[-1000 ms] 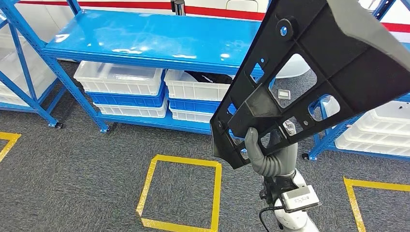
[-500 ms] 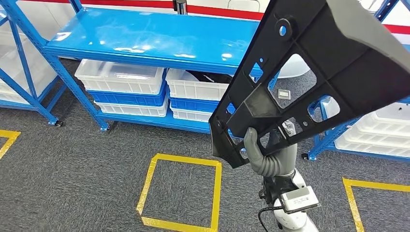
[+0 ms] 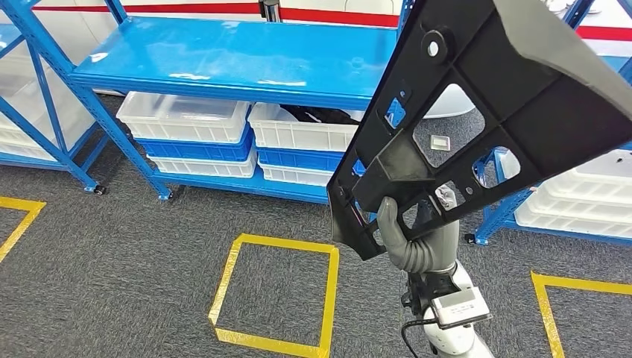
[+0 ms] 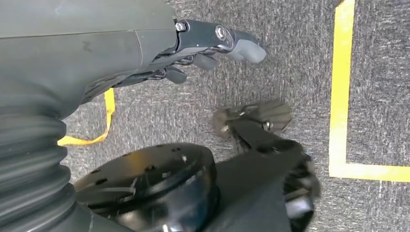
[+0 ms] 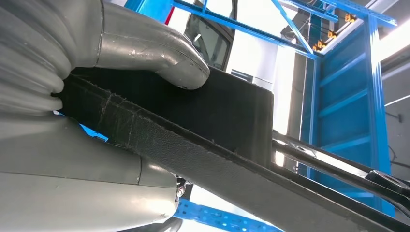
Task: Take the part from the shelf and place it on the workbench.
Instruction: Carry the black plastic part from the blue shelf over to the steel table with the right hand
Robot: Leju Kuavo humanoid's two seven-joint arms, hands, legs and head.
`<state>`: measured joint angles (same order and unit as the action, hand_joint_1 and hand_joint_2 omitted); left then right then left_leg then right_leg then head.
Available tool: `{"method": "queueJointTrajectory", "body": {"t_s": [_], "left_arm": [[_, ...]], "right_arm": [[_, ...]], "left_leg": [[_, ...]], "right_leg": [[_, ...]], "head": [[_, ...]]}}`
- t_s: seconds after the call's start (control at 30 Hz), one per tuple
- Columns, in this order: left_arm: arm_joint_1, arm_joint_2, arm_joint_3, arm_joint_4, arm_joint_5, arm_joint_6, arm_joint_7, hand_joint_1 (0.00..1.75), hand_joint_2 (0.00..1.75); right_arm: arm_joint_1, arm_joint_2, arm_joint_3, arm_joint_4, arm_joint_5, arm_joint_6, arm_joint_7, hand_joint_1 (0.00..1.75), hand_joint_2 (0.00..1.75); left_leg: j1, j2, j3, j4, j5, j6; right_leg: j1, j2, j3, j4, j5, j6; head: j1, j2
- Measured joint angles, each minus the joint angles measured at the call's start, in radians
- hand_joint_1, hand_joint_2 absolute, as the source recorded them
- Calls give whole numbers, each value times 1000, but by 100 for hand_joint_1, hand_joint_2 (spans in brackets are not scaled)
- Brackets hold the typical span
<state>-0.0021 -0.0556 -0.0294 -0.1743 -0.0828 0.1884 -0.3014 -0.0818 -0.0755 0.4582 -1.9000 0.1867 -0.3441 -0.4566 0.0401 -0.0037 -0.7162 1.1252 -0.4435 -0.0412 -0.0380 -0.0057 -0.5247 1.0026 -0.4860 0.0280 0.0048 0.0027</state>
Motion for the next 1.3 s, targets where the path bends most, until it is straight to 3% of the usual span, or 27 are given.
{"method": "queueJointTrajectory", "body": {"t_s": [0.07, 0.1, 0.13, 0.23, 0.27, 0.33, 0.43, 0.5, 0.57, 0.6, 0.63, 0.7, 0.77, 0.8, 0.9, 0.97, 1.07, 1.1, 1.13, 1.17, 1.23, 1.3], "left_arm": [[0, 0, 0, 0, 0, 0, 0, 0, 175], [0, 0, 0, 0, 0, 0, 0, 0, 175], [0, 0, 0, 0, 0, 0, 0, 0, 175], [-1, 0, 0, 0, 0, 0, 0, 0, 175], [-2, 0, 0, 0, 0, 0, 0, 0, 175], [-4, 0, 0, 0, 0, 0, 0, 0, 175], [-4, -1, 0, 0, 0, 0, 0, 0, 175], [-5, -1, 0, 0, 0, 0, -1, 0, 175], [-5, -2, 0, 0, 0, 0, -1, 0, 175], [-5, -2, 0, 0, 0, 1, -1, 0, 175], [-5, -3, 0, 0, 0, 1, -1, 0, 175], [-5, -4, 0, 0, 0, 2, -1, 0, 175], [-6, -5, 0, 0, 0, 2, 0, 0, 175], [-6, -6, 0, 0, 0, 2, 0, 0, 175], [-3, -4, 0, 0, 0, 2, 0, 0, 175], [-2, -3, 0, 0, -1, 3, 1, 0, 175], [-2, -3, 0, 0, -2, 2, 1, 0, 175], [-2, -3, 0, 0, -2, 2, 1, 0, 175], [-1, -3, 0, 0, -3, 2, 1, 0, 175], [-1, -3, 0, 0, -3, 2, 1, 0, 175], [-1, -2, 0, 0, -3, 2, 1, 0, 175], [-4, -3, 0, 0, -3, 2, 1, 0, 175]], "right_arm": [[0, 0, 0, 1, 0, 0, 0, 175, 175], [0, 0, 0, 2, 0, 0, 0, 175, 175], [0, 0, 0, 2, 0, 0, 0, 175, 175], [-1, 0, 0, 2, 1, 0, 0, 175, 175], [-1, 0, 0, 2, 1, 0, 0, 175, 175], [-1, 0, 1, 3, 1, 0, 0, 175, 175], [-2, 0, 2, 2, 1, 0, 0, 175, 175], [-2, -1, 2, 2, 1, -1, 0, 175, 175], [-1, -3, 2, 3, 1, -1, 0, 175, 175], [0, -4, 2, 3, 1, -1, 0, 175, 175], [0, -4, 2, 3, 1, -1, 0, 175, 175], [-1, -5, 2, 3, 1, -1, 0, 175, 175], [-1, -5, 3, 3, 1, -1, 0, 175, 175], [-1, -6, 3, 3, 0, -1, 1, 175, 175], [-1, -7, 4, 3, -1, -1, 1, 175, 175], [1, -8, 4, 3, 4, -1, 0, 175, 175], [8, -9, 4, 3, 13, -2, -3, 175, 175], [11, -10, 3, 3, 15, -3, -3, 175, 175], [13, -11, 4, 3, 17, -3, -4, 175, 175], [15, -12, 4, 3, 18, -3, -4, 175, 175], [17, -13, 4, 2, 19, -3, -5, 175, 175], [18, -15, 4, 2, 20, -4, -6, 175, 175]], "left_leg": [[-2, 1, -50, 136, -65, 3], [-4, 1, -58, 167, -74, 7], [-6, 1, -45, 155, -65, 13], [-20, 15, 69, -33, 3, 37], [-27, 20, 93, -77, 13, 43], [-37, 21, 101, -99, 14, 46], [-35, 9, 101, -113, 23, 61], [-32, 1, 100, -121, 30, 71], [-34, -9, 95, -121, 33, 75], [-35, -15, 93, -121, 34, 76], [-36, -21, 92, -121, 35, 76], [-36, -34, 92, -121, 37, 74], [-40, -46, 90, -118, 41, 68], [-42, -50, 88, -117, 42, 64], [-43, -56, 82, -117, 48, 50], [-42, -42, 66, -82, 21, 39], [-33, -11, -12, 96, -78, 21], [-30, -6, -35, 148, -97, 16], [-26, -2, -42, 167, -97, 12], [-23, 2, -30, 148, -80, 9], [-19, 33, 40, 26, -22, 3], [-24, 67, 97, -76, 8, 9]], "right_leg": [[9, -6, -3, 1, 1, -3], [13, -10, -3, 1, 1, -4], [17, -13, -3, 1, 1, -5], [25, -20, 1, 1, -2, -6], [27, -22, 0, 2, -3, -5], [30, -28, -3, 0, -3, 0], [25, -25, -13, 16, -18, 10], [24, -9, -59, 106, -65, 6], [24, -1, -127, 242, -117, 0], [24, 1, -148, 284, -126, 3], [24, 2, -151, 286, -119, 9], [24, 7, -98, 174, -66, 25], [26, 21, -34, 38, -17, 24], [27, 26, -17, 2, -4, 18], [27, 17, -10, -9, 8, -2], [18, 4, -9, -13, 14, -14], [15, -22, -7, -15, 15, -19], [15, -32, -7, -15, 14, -20], [14, -42, -7, -14, 14, -20], [13, -52, -6, -14, 13, -19], [11, -71, -1, -13, 8, -13], [18, -88, 2, -8, 0, 0]], "head": [[-1, 0], [-1, 0], [-1, 0], [0, 0], [0, 0], [0, 0], [1, 0], [2, 0], [2, 0], [2, 0], [2, 0], [2, 0], [1, 0], [1, 0], [0, 0], [-4, 0], [-13, 0], [-13, 0], [-13, 0], [-14, 0], [-14, 0], [-18, 0]]}}
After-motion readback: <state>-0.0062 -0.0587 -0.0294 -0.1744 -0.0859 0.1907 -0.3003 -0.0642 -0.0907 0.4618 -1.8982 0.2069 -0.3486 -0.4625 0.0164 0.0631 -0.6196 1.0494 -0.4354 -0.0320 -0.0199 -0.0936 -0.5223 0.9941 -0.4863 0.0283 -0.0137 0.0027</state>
